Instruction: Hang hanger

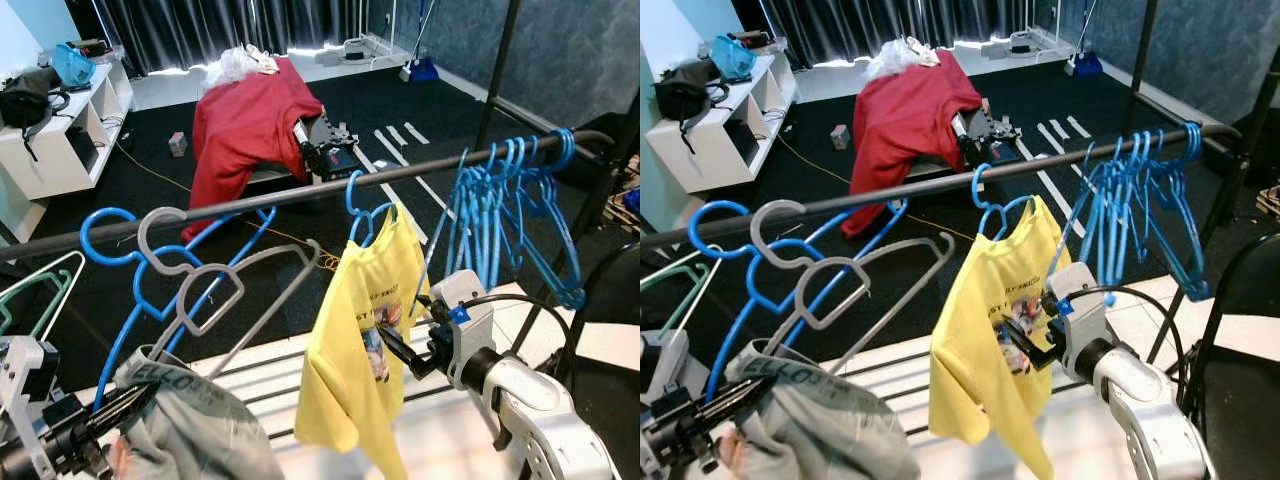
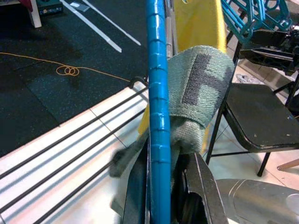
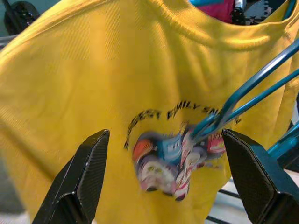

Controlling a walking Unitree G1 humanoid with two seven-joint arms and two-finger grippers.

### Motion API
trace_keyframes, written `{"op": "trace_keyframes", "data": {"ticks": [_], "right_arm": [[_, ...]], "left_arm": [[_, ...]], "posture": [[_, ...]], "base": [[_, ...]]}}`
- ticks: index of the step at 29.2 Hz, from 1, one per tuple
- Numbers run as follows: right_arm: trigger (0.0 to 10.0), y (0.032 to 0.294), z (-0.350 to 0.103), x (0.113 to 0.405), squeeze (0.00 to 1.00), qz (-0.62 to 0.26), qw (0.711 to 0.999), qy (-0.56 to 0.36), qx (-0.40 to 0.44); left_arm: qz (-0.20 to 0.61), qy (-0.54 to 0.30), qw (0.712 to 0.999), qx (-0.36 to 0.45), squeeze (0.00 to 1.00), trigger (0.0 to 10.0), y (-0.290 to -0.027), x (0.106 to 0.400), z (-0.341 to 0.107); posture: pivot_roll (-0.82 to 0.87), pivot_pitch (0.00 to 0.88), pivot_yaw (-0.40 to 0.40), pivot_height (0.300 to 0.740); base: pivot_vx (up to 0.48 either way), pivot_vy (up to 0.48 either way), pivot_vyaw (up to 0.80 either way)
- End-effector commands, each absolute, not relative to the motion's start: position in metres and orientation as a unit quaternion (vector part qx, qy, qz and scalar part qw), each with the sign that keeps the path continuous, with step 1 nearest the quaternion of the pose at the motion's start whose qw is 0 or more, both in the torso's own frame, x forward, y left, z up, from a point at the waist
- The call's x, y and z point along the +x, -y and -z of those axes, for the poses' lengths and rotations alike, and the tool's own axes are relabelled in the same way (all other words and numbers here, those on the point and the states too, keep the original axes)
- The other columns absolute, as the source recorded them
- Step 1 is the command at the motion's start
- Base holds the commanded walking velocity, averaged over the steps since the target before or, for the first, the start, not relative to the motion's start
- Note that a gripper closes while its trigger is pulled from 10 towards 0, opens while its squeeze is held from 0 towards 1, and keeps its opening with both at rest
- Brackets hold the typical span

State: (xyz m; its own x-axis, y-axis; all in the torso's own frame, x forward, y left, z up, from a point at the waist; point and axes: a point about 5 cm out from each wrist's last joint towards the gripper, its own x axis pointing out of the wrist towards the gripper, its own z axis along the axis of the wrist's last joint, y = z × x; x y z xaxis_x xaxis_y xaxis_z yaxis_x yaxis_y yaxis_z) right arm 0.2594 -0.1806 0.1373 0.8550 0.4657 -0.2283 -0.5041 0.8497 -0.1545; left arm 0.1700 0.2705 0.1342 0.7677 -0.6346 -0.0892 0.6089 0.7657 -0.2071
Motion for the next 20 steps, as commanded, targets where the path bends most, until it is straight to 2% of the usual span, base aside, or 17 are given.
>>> {"op": "trace_keyframes", "data": {"ticks": [1,8,12,20], "right_arm": [[10.0,0.179,-0.135,0.259,0.0,-0.255,0.957,-0.093,-0.102],[10.0,0.179,-0.135,0.258,0.0,-0.254,0.957,-0.094,-0.101],[10.0,0.178,-0.135,0.259,0.0,-0.255,0.957,-0.095,-0.102],[10.0,0.174,-0.135,0.261,0.0,-0.264,0.955,-0.092,-0.103]], "left_arm": [[0.319,-0.057,0.944,-0.064,0.0,10.0,-0.275,0.174,-0.139],[0.283,-0.082,0.954,-0.048,0.0,10.0,-0.285,0.177,-0.131],[0.231,-0.121,0.965,-0.027,0.0,10.0,-0.301,0.173,-0.119],[0.198,-0.099,0.975,-0.015,0.0,10.0,-0.302,0.185,-0.123]], "posture": [[-0.14,0.018,0.09,0.74],[-0.14,0.019,0.089,0.74],[-0.13,0.019,0.084,0.74],[-0.13,0.011,0.079,0.74]], "base": [[-0.394,0.0,0.0],[-0.417,0.0,0.0],[-0.465,0.0,0.0],[-0.475,0.0,0.0]]}}
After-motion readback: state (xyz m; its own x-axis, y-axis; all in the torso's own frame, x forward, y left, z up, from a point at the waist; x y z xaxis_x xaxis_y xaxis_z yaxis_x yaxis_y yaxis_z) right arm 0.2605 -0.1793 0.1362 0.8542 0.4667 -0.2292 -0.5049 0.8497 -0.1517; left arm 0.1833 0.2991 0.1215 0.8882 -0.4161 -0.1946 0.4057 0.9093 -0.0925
